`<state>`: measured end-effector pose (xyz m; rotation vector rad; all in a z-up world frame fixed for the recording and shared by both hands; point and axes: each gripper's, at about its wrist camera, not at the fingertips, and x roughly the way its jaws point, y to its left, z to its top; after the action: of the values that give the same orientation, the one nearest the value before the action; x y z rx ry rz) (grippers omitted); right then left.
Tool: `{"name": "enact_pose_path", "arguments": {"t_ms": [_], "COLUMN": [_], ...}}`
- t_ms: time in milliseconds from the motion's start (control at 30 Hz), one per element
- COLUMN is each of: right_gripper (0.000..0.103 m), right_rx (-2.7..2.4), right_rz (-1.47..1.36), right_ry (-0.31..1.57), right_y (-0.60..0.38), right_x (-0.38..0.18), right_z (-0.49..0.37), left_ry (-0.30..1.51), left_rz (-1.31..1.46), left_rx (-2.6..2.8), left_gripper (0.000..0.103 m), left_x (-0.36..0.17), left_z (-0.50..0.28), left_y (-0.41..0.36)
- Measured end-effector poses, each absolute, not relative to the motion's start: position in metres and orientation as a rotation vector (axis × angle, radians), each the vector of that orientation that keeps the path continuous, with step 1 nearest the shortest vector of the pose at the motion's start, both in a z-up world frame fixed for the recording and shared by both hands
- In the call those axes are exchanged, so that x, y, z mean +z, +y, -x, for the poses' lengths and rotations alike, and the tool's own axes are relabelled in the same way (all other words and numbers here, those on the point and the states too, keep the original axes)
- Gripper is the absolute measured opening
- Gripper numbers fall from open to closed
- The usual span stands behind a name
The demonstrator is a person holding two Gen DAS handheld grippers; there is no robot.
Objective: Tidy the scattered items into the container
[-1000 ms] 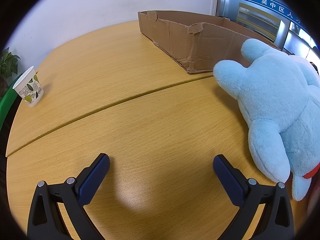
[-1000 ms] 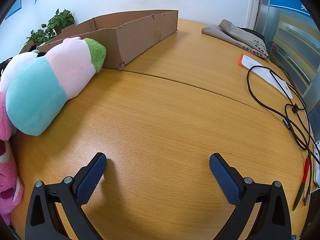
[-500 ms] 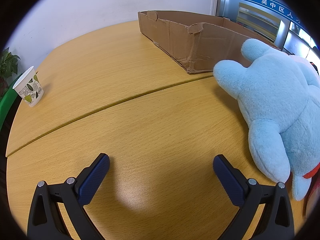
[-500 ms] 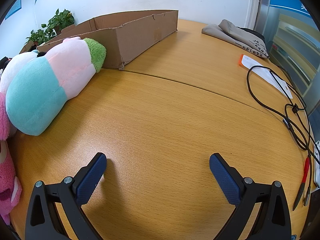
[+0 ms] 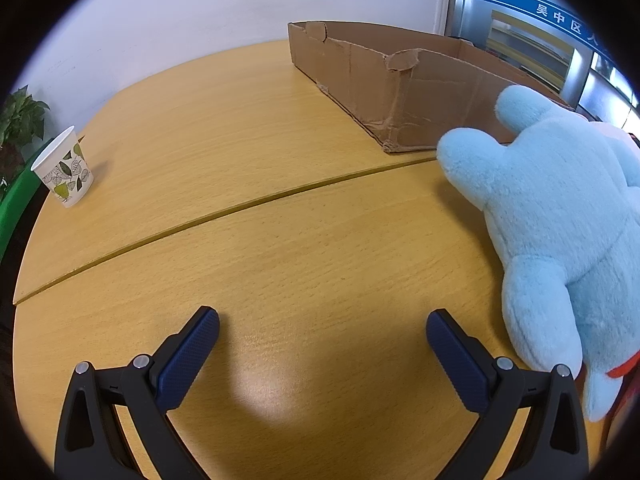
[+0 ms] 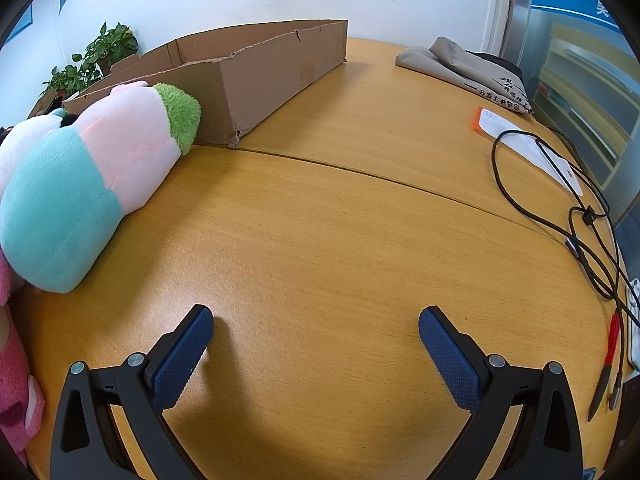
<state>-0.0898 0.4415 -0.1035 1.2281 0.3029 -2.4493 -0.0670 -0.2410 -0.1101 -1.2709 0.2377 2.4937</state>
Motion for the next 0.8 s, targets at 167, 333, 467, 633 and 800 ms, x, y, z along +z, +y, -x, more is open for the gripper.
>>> {"name": "enact_pose_path", "arguments": {"t_ms": [167, 333, 467, 633, 800], "right_gripper": [0.103, 0.103, 0.103, 0.103, 0.103], "right_rx": [-2.451, -2.453, -2.453, -2.453, -2.453], "right_rz": [-1.229, -1.231, -1.231, -1.231, -1.231], "right_ry": [0.301, 0.299, 0.299, 0.299, 0.299], "right_y": [0.441, 0.440, 0.440, 0.440, 0.440], "right_x": [-0.104, -0.104, -0.104, -0.104, -0.104], "right_z": [0.089, 0.089, 0.089, 0.089, 0.089], "left_ry": [0.240, 0.239, 0.242, 0.234, 0.239], "left_rz": [1.272, 1.283, 1.285, 1.290, 1.299], "left_rx": [2.498, 2.518, 2.518, 2.527, 2.527], "left_gripper": [0.103, 0.103, 0.103, 0.103, 0.103], "left_x": [-0.112, -0.109, -0.109, -0.106, -0.105], "left_z": [0.072, 0.074, 0.076, 0.082, 0.080], "left_y": [-0.242, -0.241, -0.238, -0.233, -0.234]}}
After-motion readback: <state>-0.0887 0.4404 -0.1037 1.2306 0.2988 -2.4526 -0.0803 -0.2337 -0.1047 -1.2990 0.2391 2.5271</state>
